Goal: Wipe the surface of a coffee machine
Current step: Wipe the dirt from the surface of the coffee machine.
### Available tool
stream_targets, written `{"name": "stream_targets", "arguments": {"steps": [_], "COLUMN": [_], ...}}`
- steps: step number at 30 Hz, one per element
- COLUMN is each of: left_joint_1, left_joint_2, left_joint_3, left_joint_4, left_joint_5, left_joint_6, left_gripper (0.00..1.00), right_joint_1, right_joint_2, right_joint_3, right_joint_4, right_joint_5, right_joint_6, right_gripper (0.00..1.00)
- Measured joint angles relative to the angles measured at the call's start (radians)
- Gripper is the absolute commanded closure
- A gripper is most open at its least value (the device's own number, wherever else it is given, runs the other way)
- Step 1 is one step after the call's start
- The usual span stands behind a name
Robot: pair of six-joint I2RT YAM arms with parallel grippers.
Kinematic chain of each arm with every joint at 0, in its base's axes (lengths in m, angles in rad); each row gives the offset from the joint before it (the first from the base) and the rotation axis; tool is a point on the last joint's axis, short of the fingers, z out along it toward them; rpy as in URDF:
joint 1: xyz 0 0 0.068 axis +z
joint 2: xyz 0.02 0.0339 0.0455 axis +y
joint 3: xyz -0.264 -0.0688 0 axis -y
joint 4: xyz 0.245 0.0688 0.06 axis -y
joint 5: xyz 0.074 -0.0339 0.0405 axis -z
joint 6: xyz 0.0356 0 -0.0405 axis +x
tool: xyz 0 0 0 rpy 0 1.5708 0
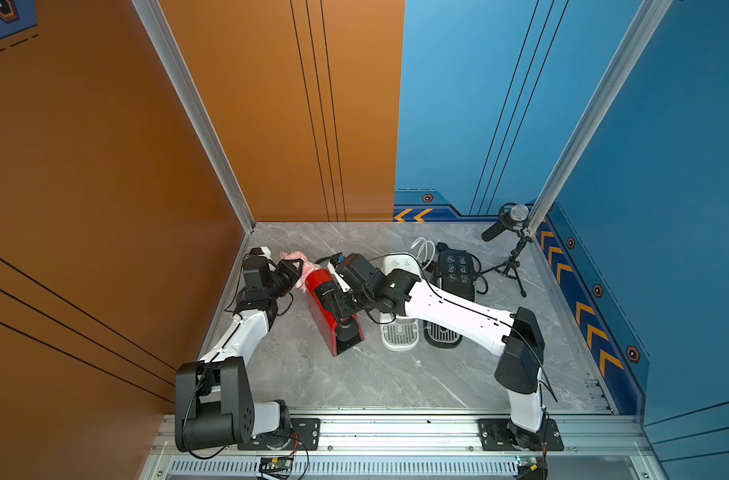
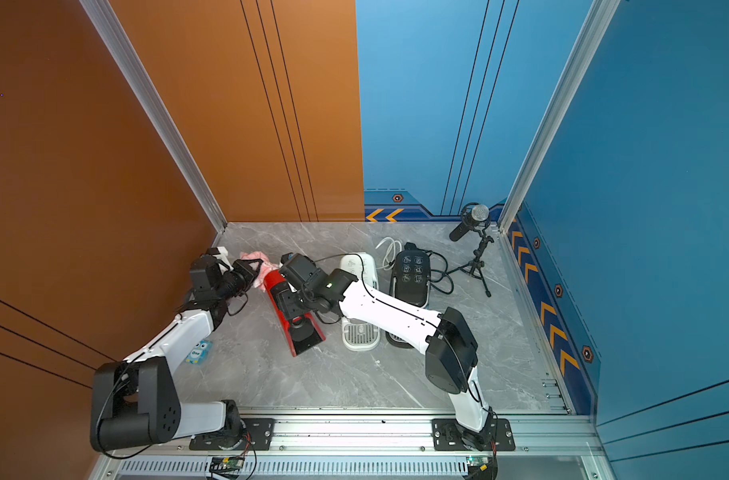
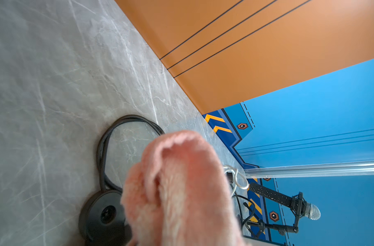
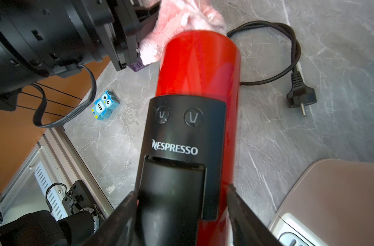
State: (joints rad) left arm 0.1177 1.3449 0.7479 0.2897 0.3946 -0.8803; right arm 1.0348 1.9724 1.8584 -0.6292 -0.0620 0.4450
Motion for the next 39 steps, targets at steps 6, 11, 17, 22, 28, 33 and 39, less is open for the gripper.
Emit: {"name": "stream_targets", "arguments": {"steps": [6, 11, 17, 22, 28, 33, 39], "left_joint_1": [-0.014, -0.016, -0.019, -0.027, -0.029, -0.01, 0.02], "left_joint_2": [0.139, 0.204, 0.214, 0.241, 0.254, 0.22, -0.011], "left_joint_3": [0.003, -0.003, -0.058, -0.124, -0.146, -0.155, -0.133], "left_joint_4": [0.029, 0.054, 0.061, 0.073, 0.125, 0.119, -0.036], "left_joint_5": [-0.018, -0.082, -0.154, -0.166, -0.174, -0.145, -0.127], "left_joint_6": [0.046, 0.06, 0.084, 0.108, 0.121, 0.114, 0.101], "left_gripper": [1.0, 1.0, 1.0, 1.0, 1.0, 1.0, 1.0], "right_joint_1": [0.002, 0.003, 0.003, 0.003, 0.003, 0.004, 0.004], "right_joint_2": [0.0, 0.0, 0.0, 0.0, 0.0, -0.001, -0.002], "right_joint_3": [0.0, -0.001, -0.001, -0.001, -0.001, -0.001, -0.001], "right_joint_4": [-0.002, -0.002, -0.002, -0.001, -0.001, 0.0, -0.002], "right_joint_5": [0.005, 0.016, 0.016, 0.016, 0.016, 0.016, 0.018], "right_joint_6": [0.0, 0.0, 0.0, 0.0, 0.0, 0.0, 0.001], "right_gripper": [0.33, 0.33, 0.33, 0.33, 0.33, 0.33, 0.32]}}
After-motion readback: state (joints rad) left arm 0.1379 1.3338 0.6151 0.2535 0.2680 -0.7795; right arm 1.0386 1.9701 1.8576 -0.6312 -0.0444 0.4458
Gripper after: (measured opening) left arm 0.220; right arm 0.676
